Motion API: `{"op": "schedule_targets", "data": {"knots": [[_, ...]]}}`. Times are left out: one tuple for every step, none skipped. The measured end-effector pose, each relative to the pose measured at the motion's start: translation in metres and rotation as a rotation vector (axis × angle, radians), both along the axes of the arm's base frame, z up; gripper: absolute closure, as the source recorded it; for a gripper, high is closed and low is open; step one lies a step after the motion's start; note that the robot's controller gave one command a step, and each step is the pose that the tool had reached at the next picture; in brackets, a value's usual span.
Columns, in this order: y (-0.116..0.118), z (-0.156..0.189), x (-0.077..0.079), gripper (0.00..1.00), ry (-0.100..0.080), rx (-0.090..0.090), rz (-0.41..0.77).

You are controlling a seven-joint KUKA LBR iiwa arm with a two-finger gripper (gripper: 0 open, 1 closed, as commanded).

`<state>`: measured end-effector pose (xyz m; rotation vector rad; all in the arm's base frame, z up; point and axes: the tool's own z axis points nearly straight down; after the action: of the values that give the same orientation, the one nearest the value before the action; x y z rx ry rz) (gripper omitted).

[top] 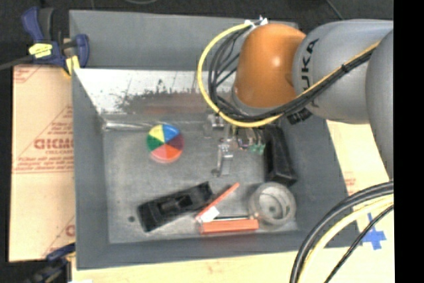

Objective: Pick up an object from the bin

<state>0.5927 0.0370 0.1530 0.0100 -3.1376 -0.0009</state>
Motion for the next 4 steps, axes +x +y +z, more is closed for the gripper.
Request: {"op": "schedule_targets", "data": {"knots": [[0.0, 0.004, 0.001, 0.0, -0.007, 0.0, -0.001], [0.019, 0.04, -0.05, 0.0, 0.002, -0.002, 0.022], [0.039, 0.073, -0.065, 0.0, -0.003, -0.001, 0.092], [0.043, 0.042, -0.06, 0.0, -0.019, 0.001, 0.104]]}}
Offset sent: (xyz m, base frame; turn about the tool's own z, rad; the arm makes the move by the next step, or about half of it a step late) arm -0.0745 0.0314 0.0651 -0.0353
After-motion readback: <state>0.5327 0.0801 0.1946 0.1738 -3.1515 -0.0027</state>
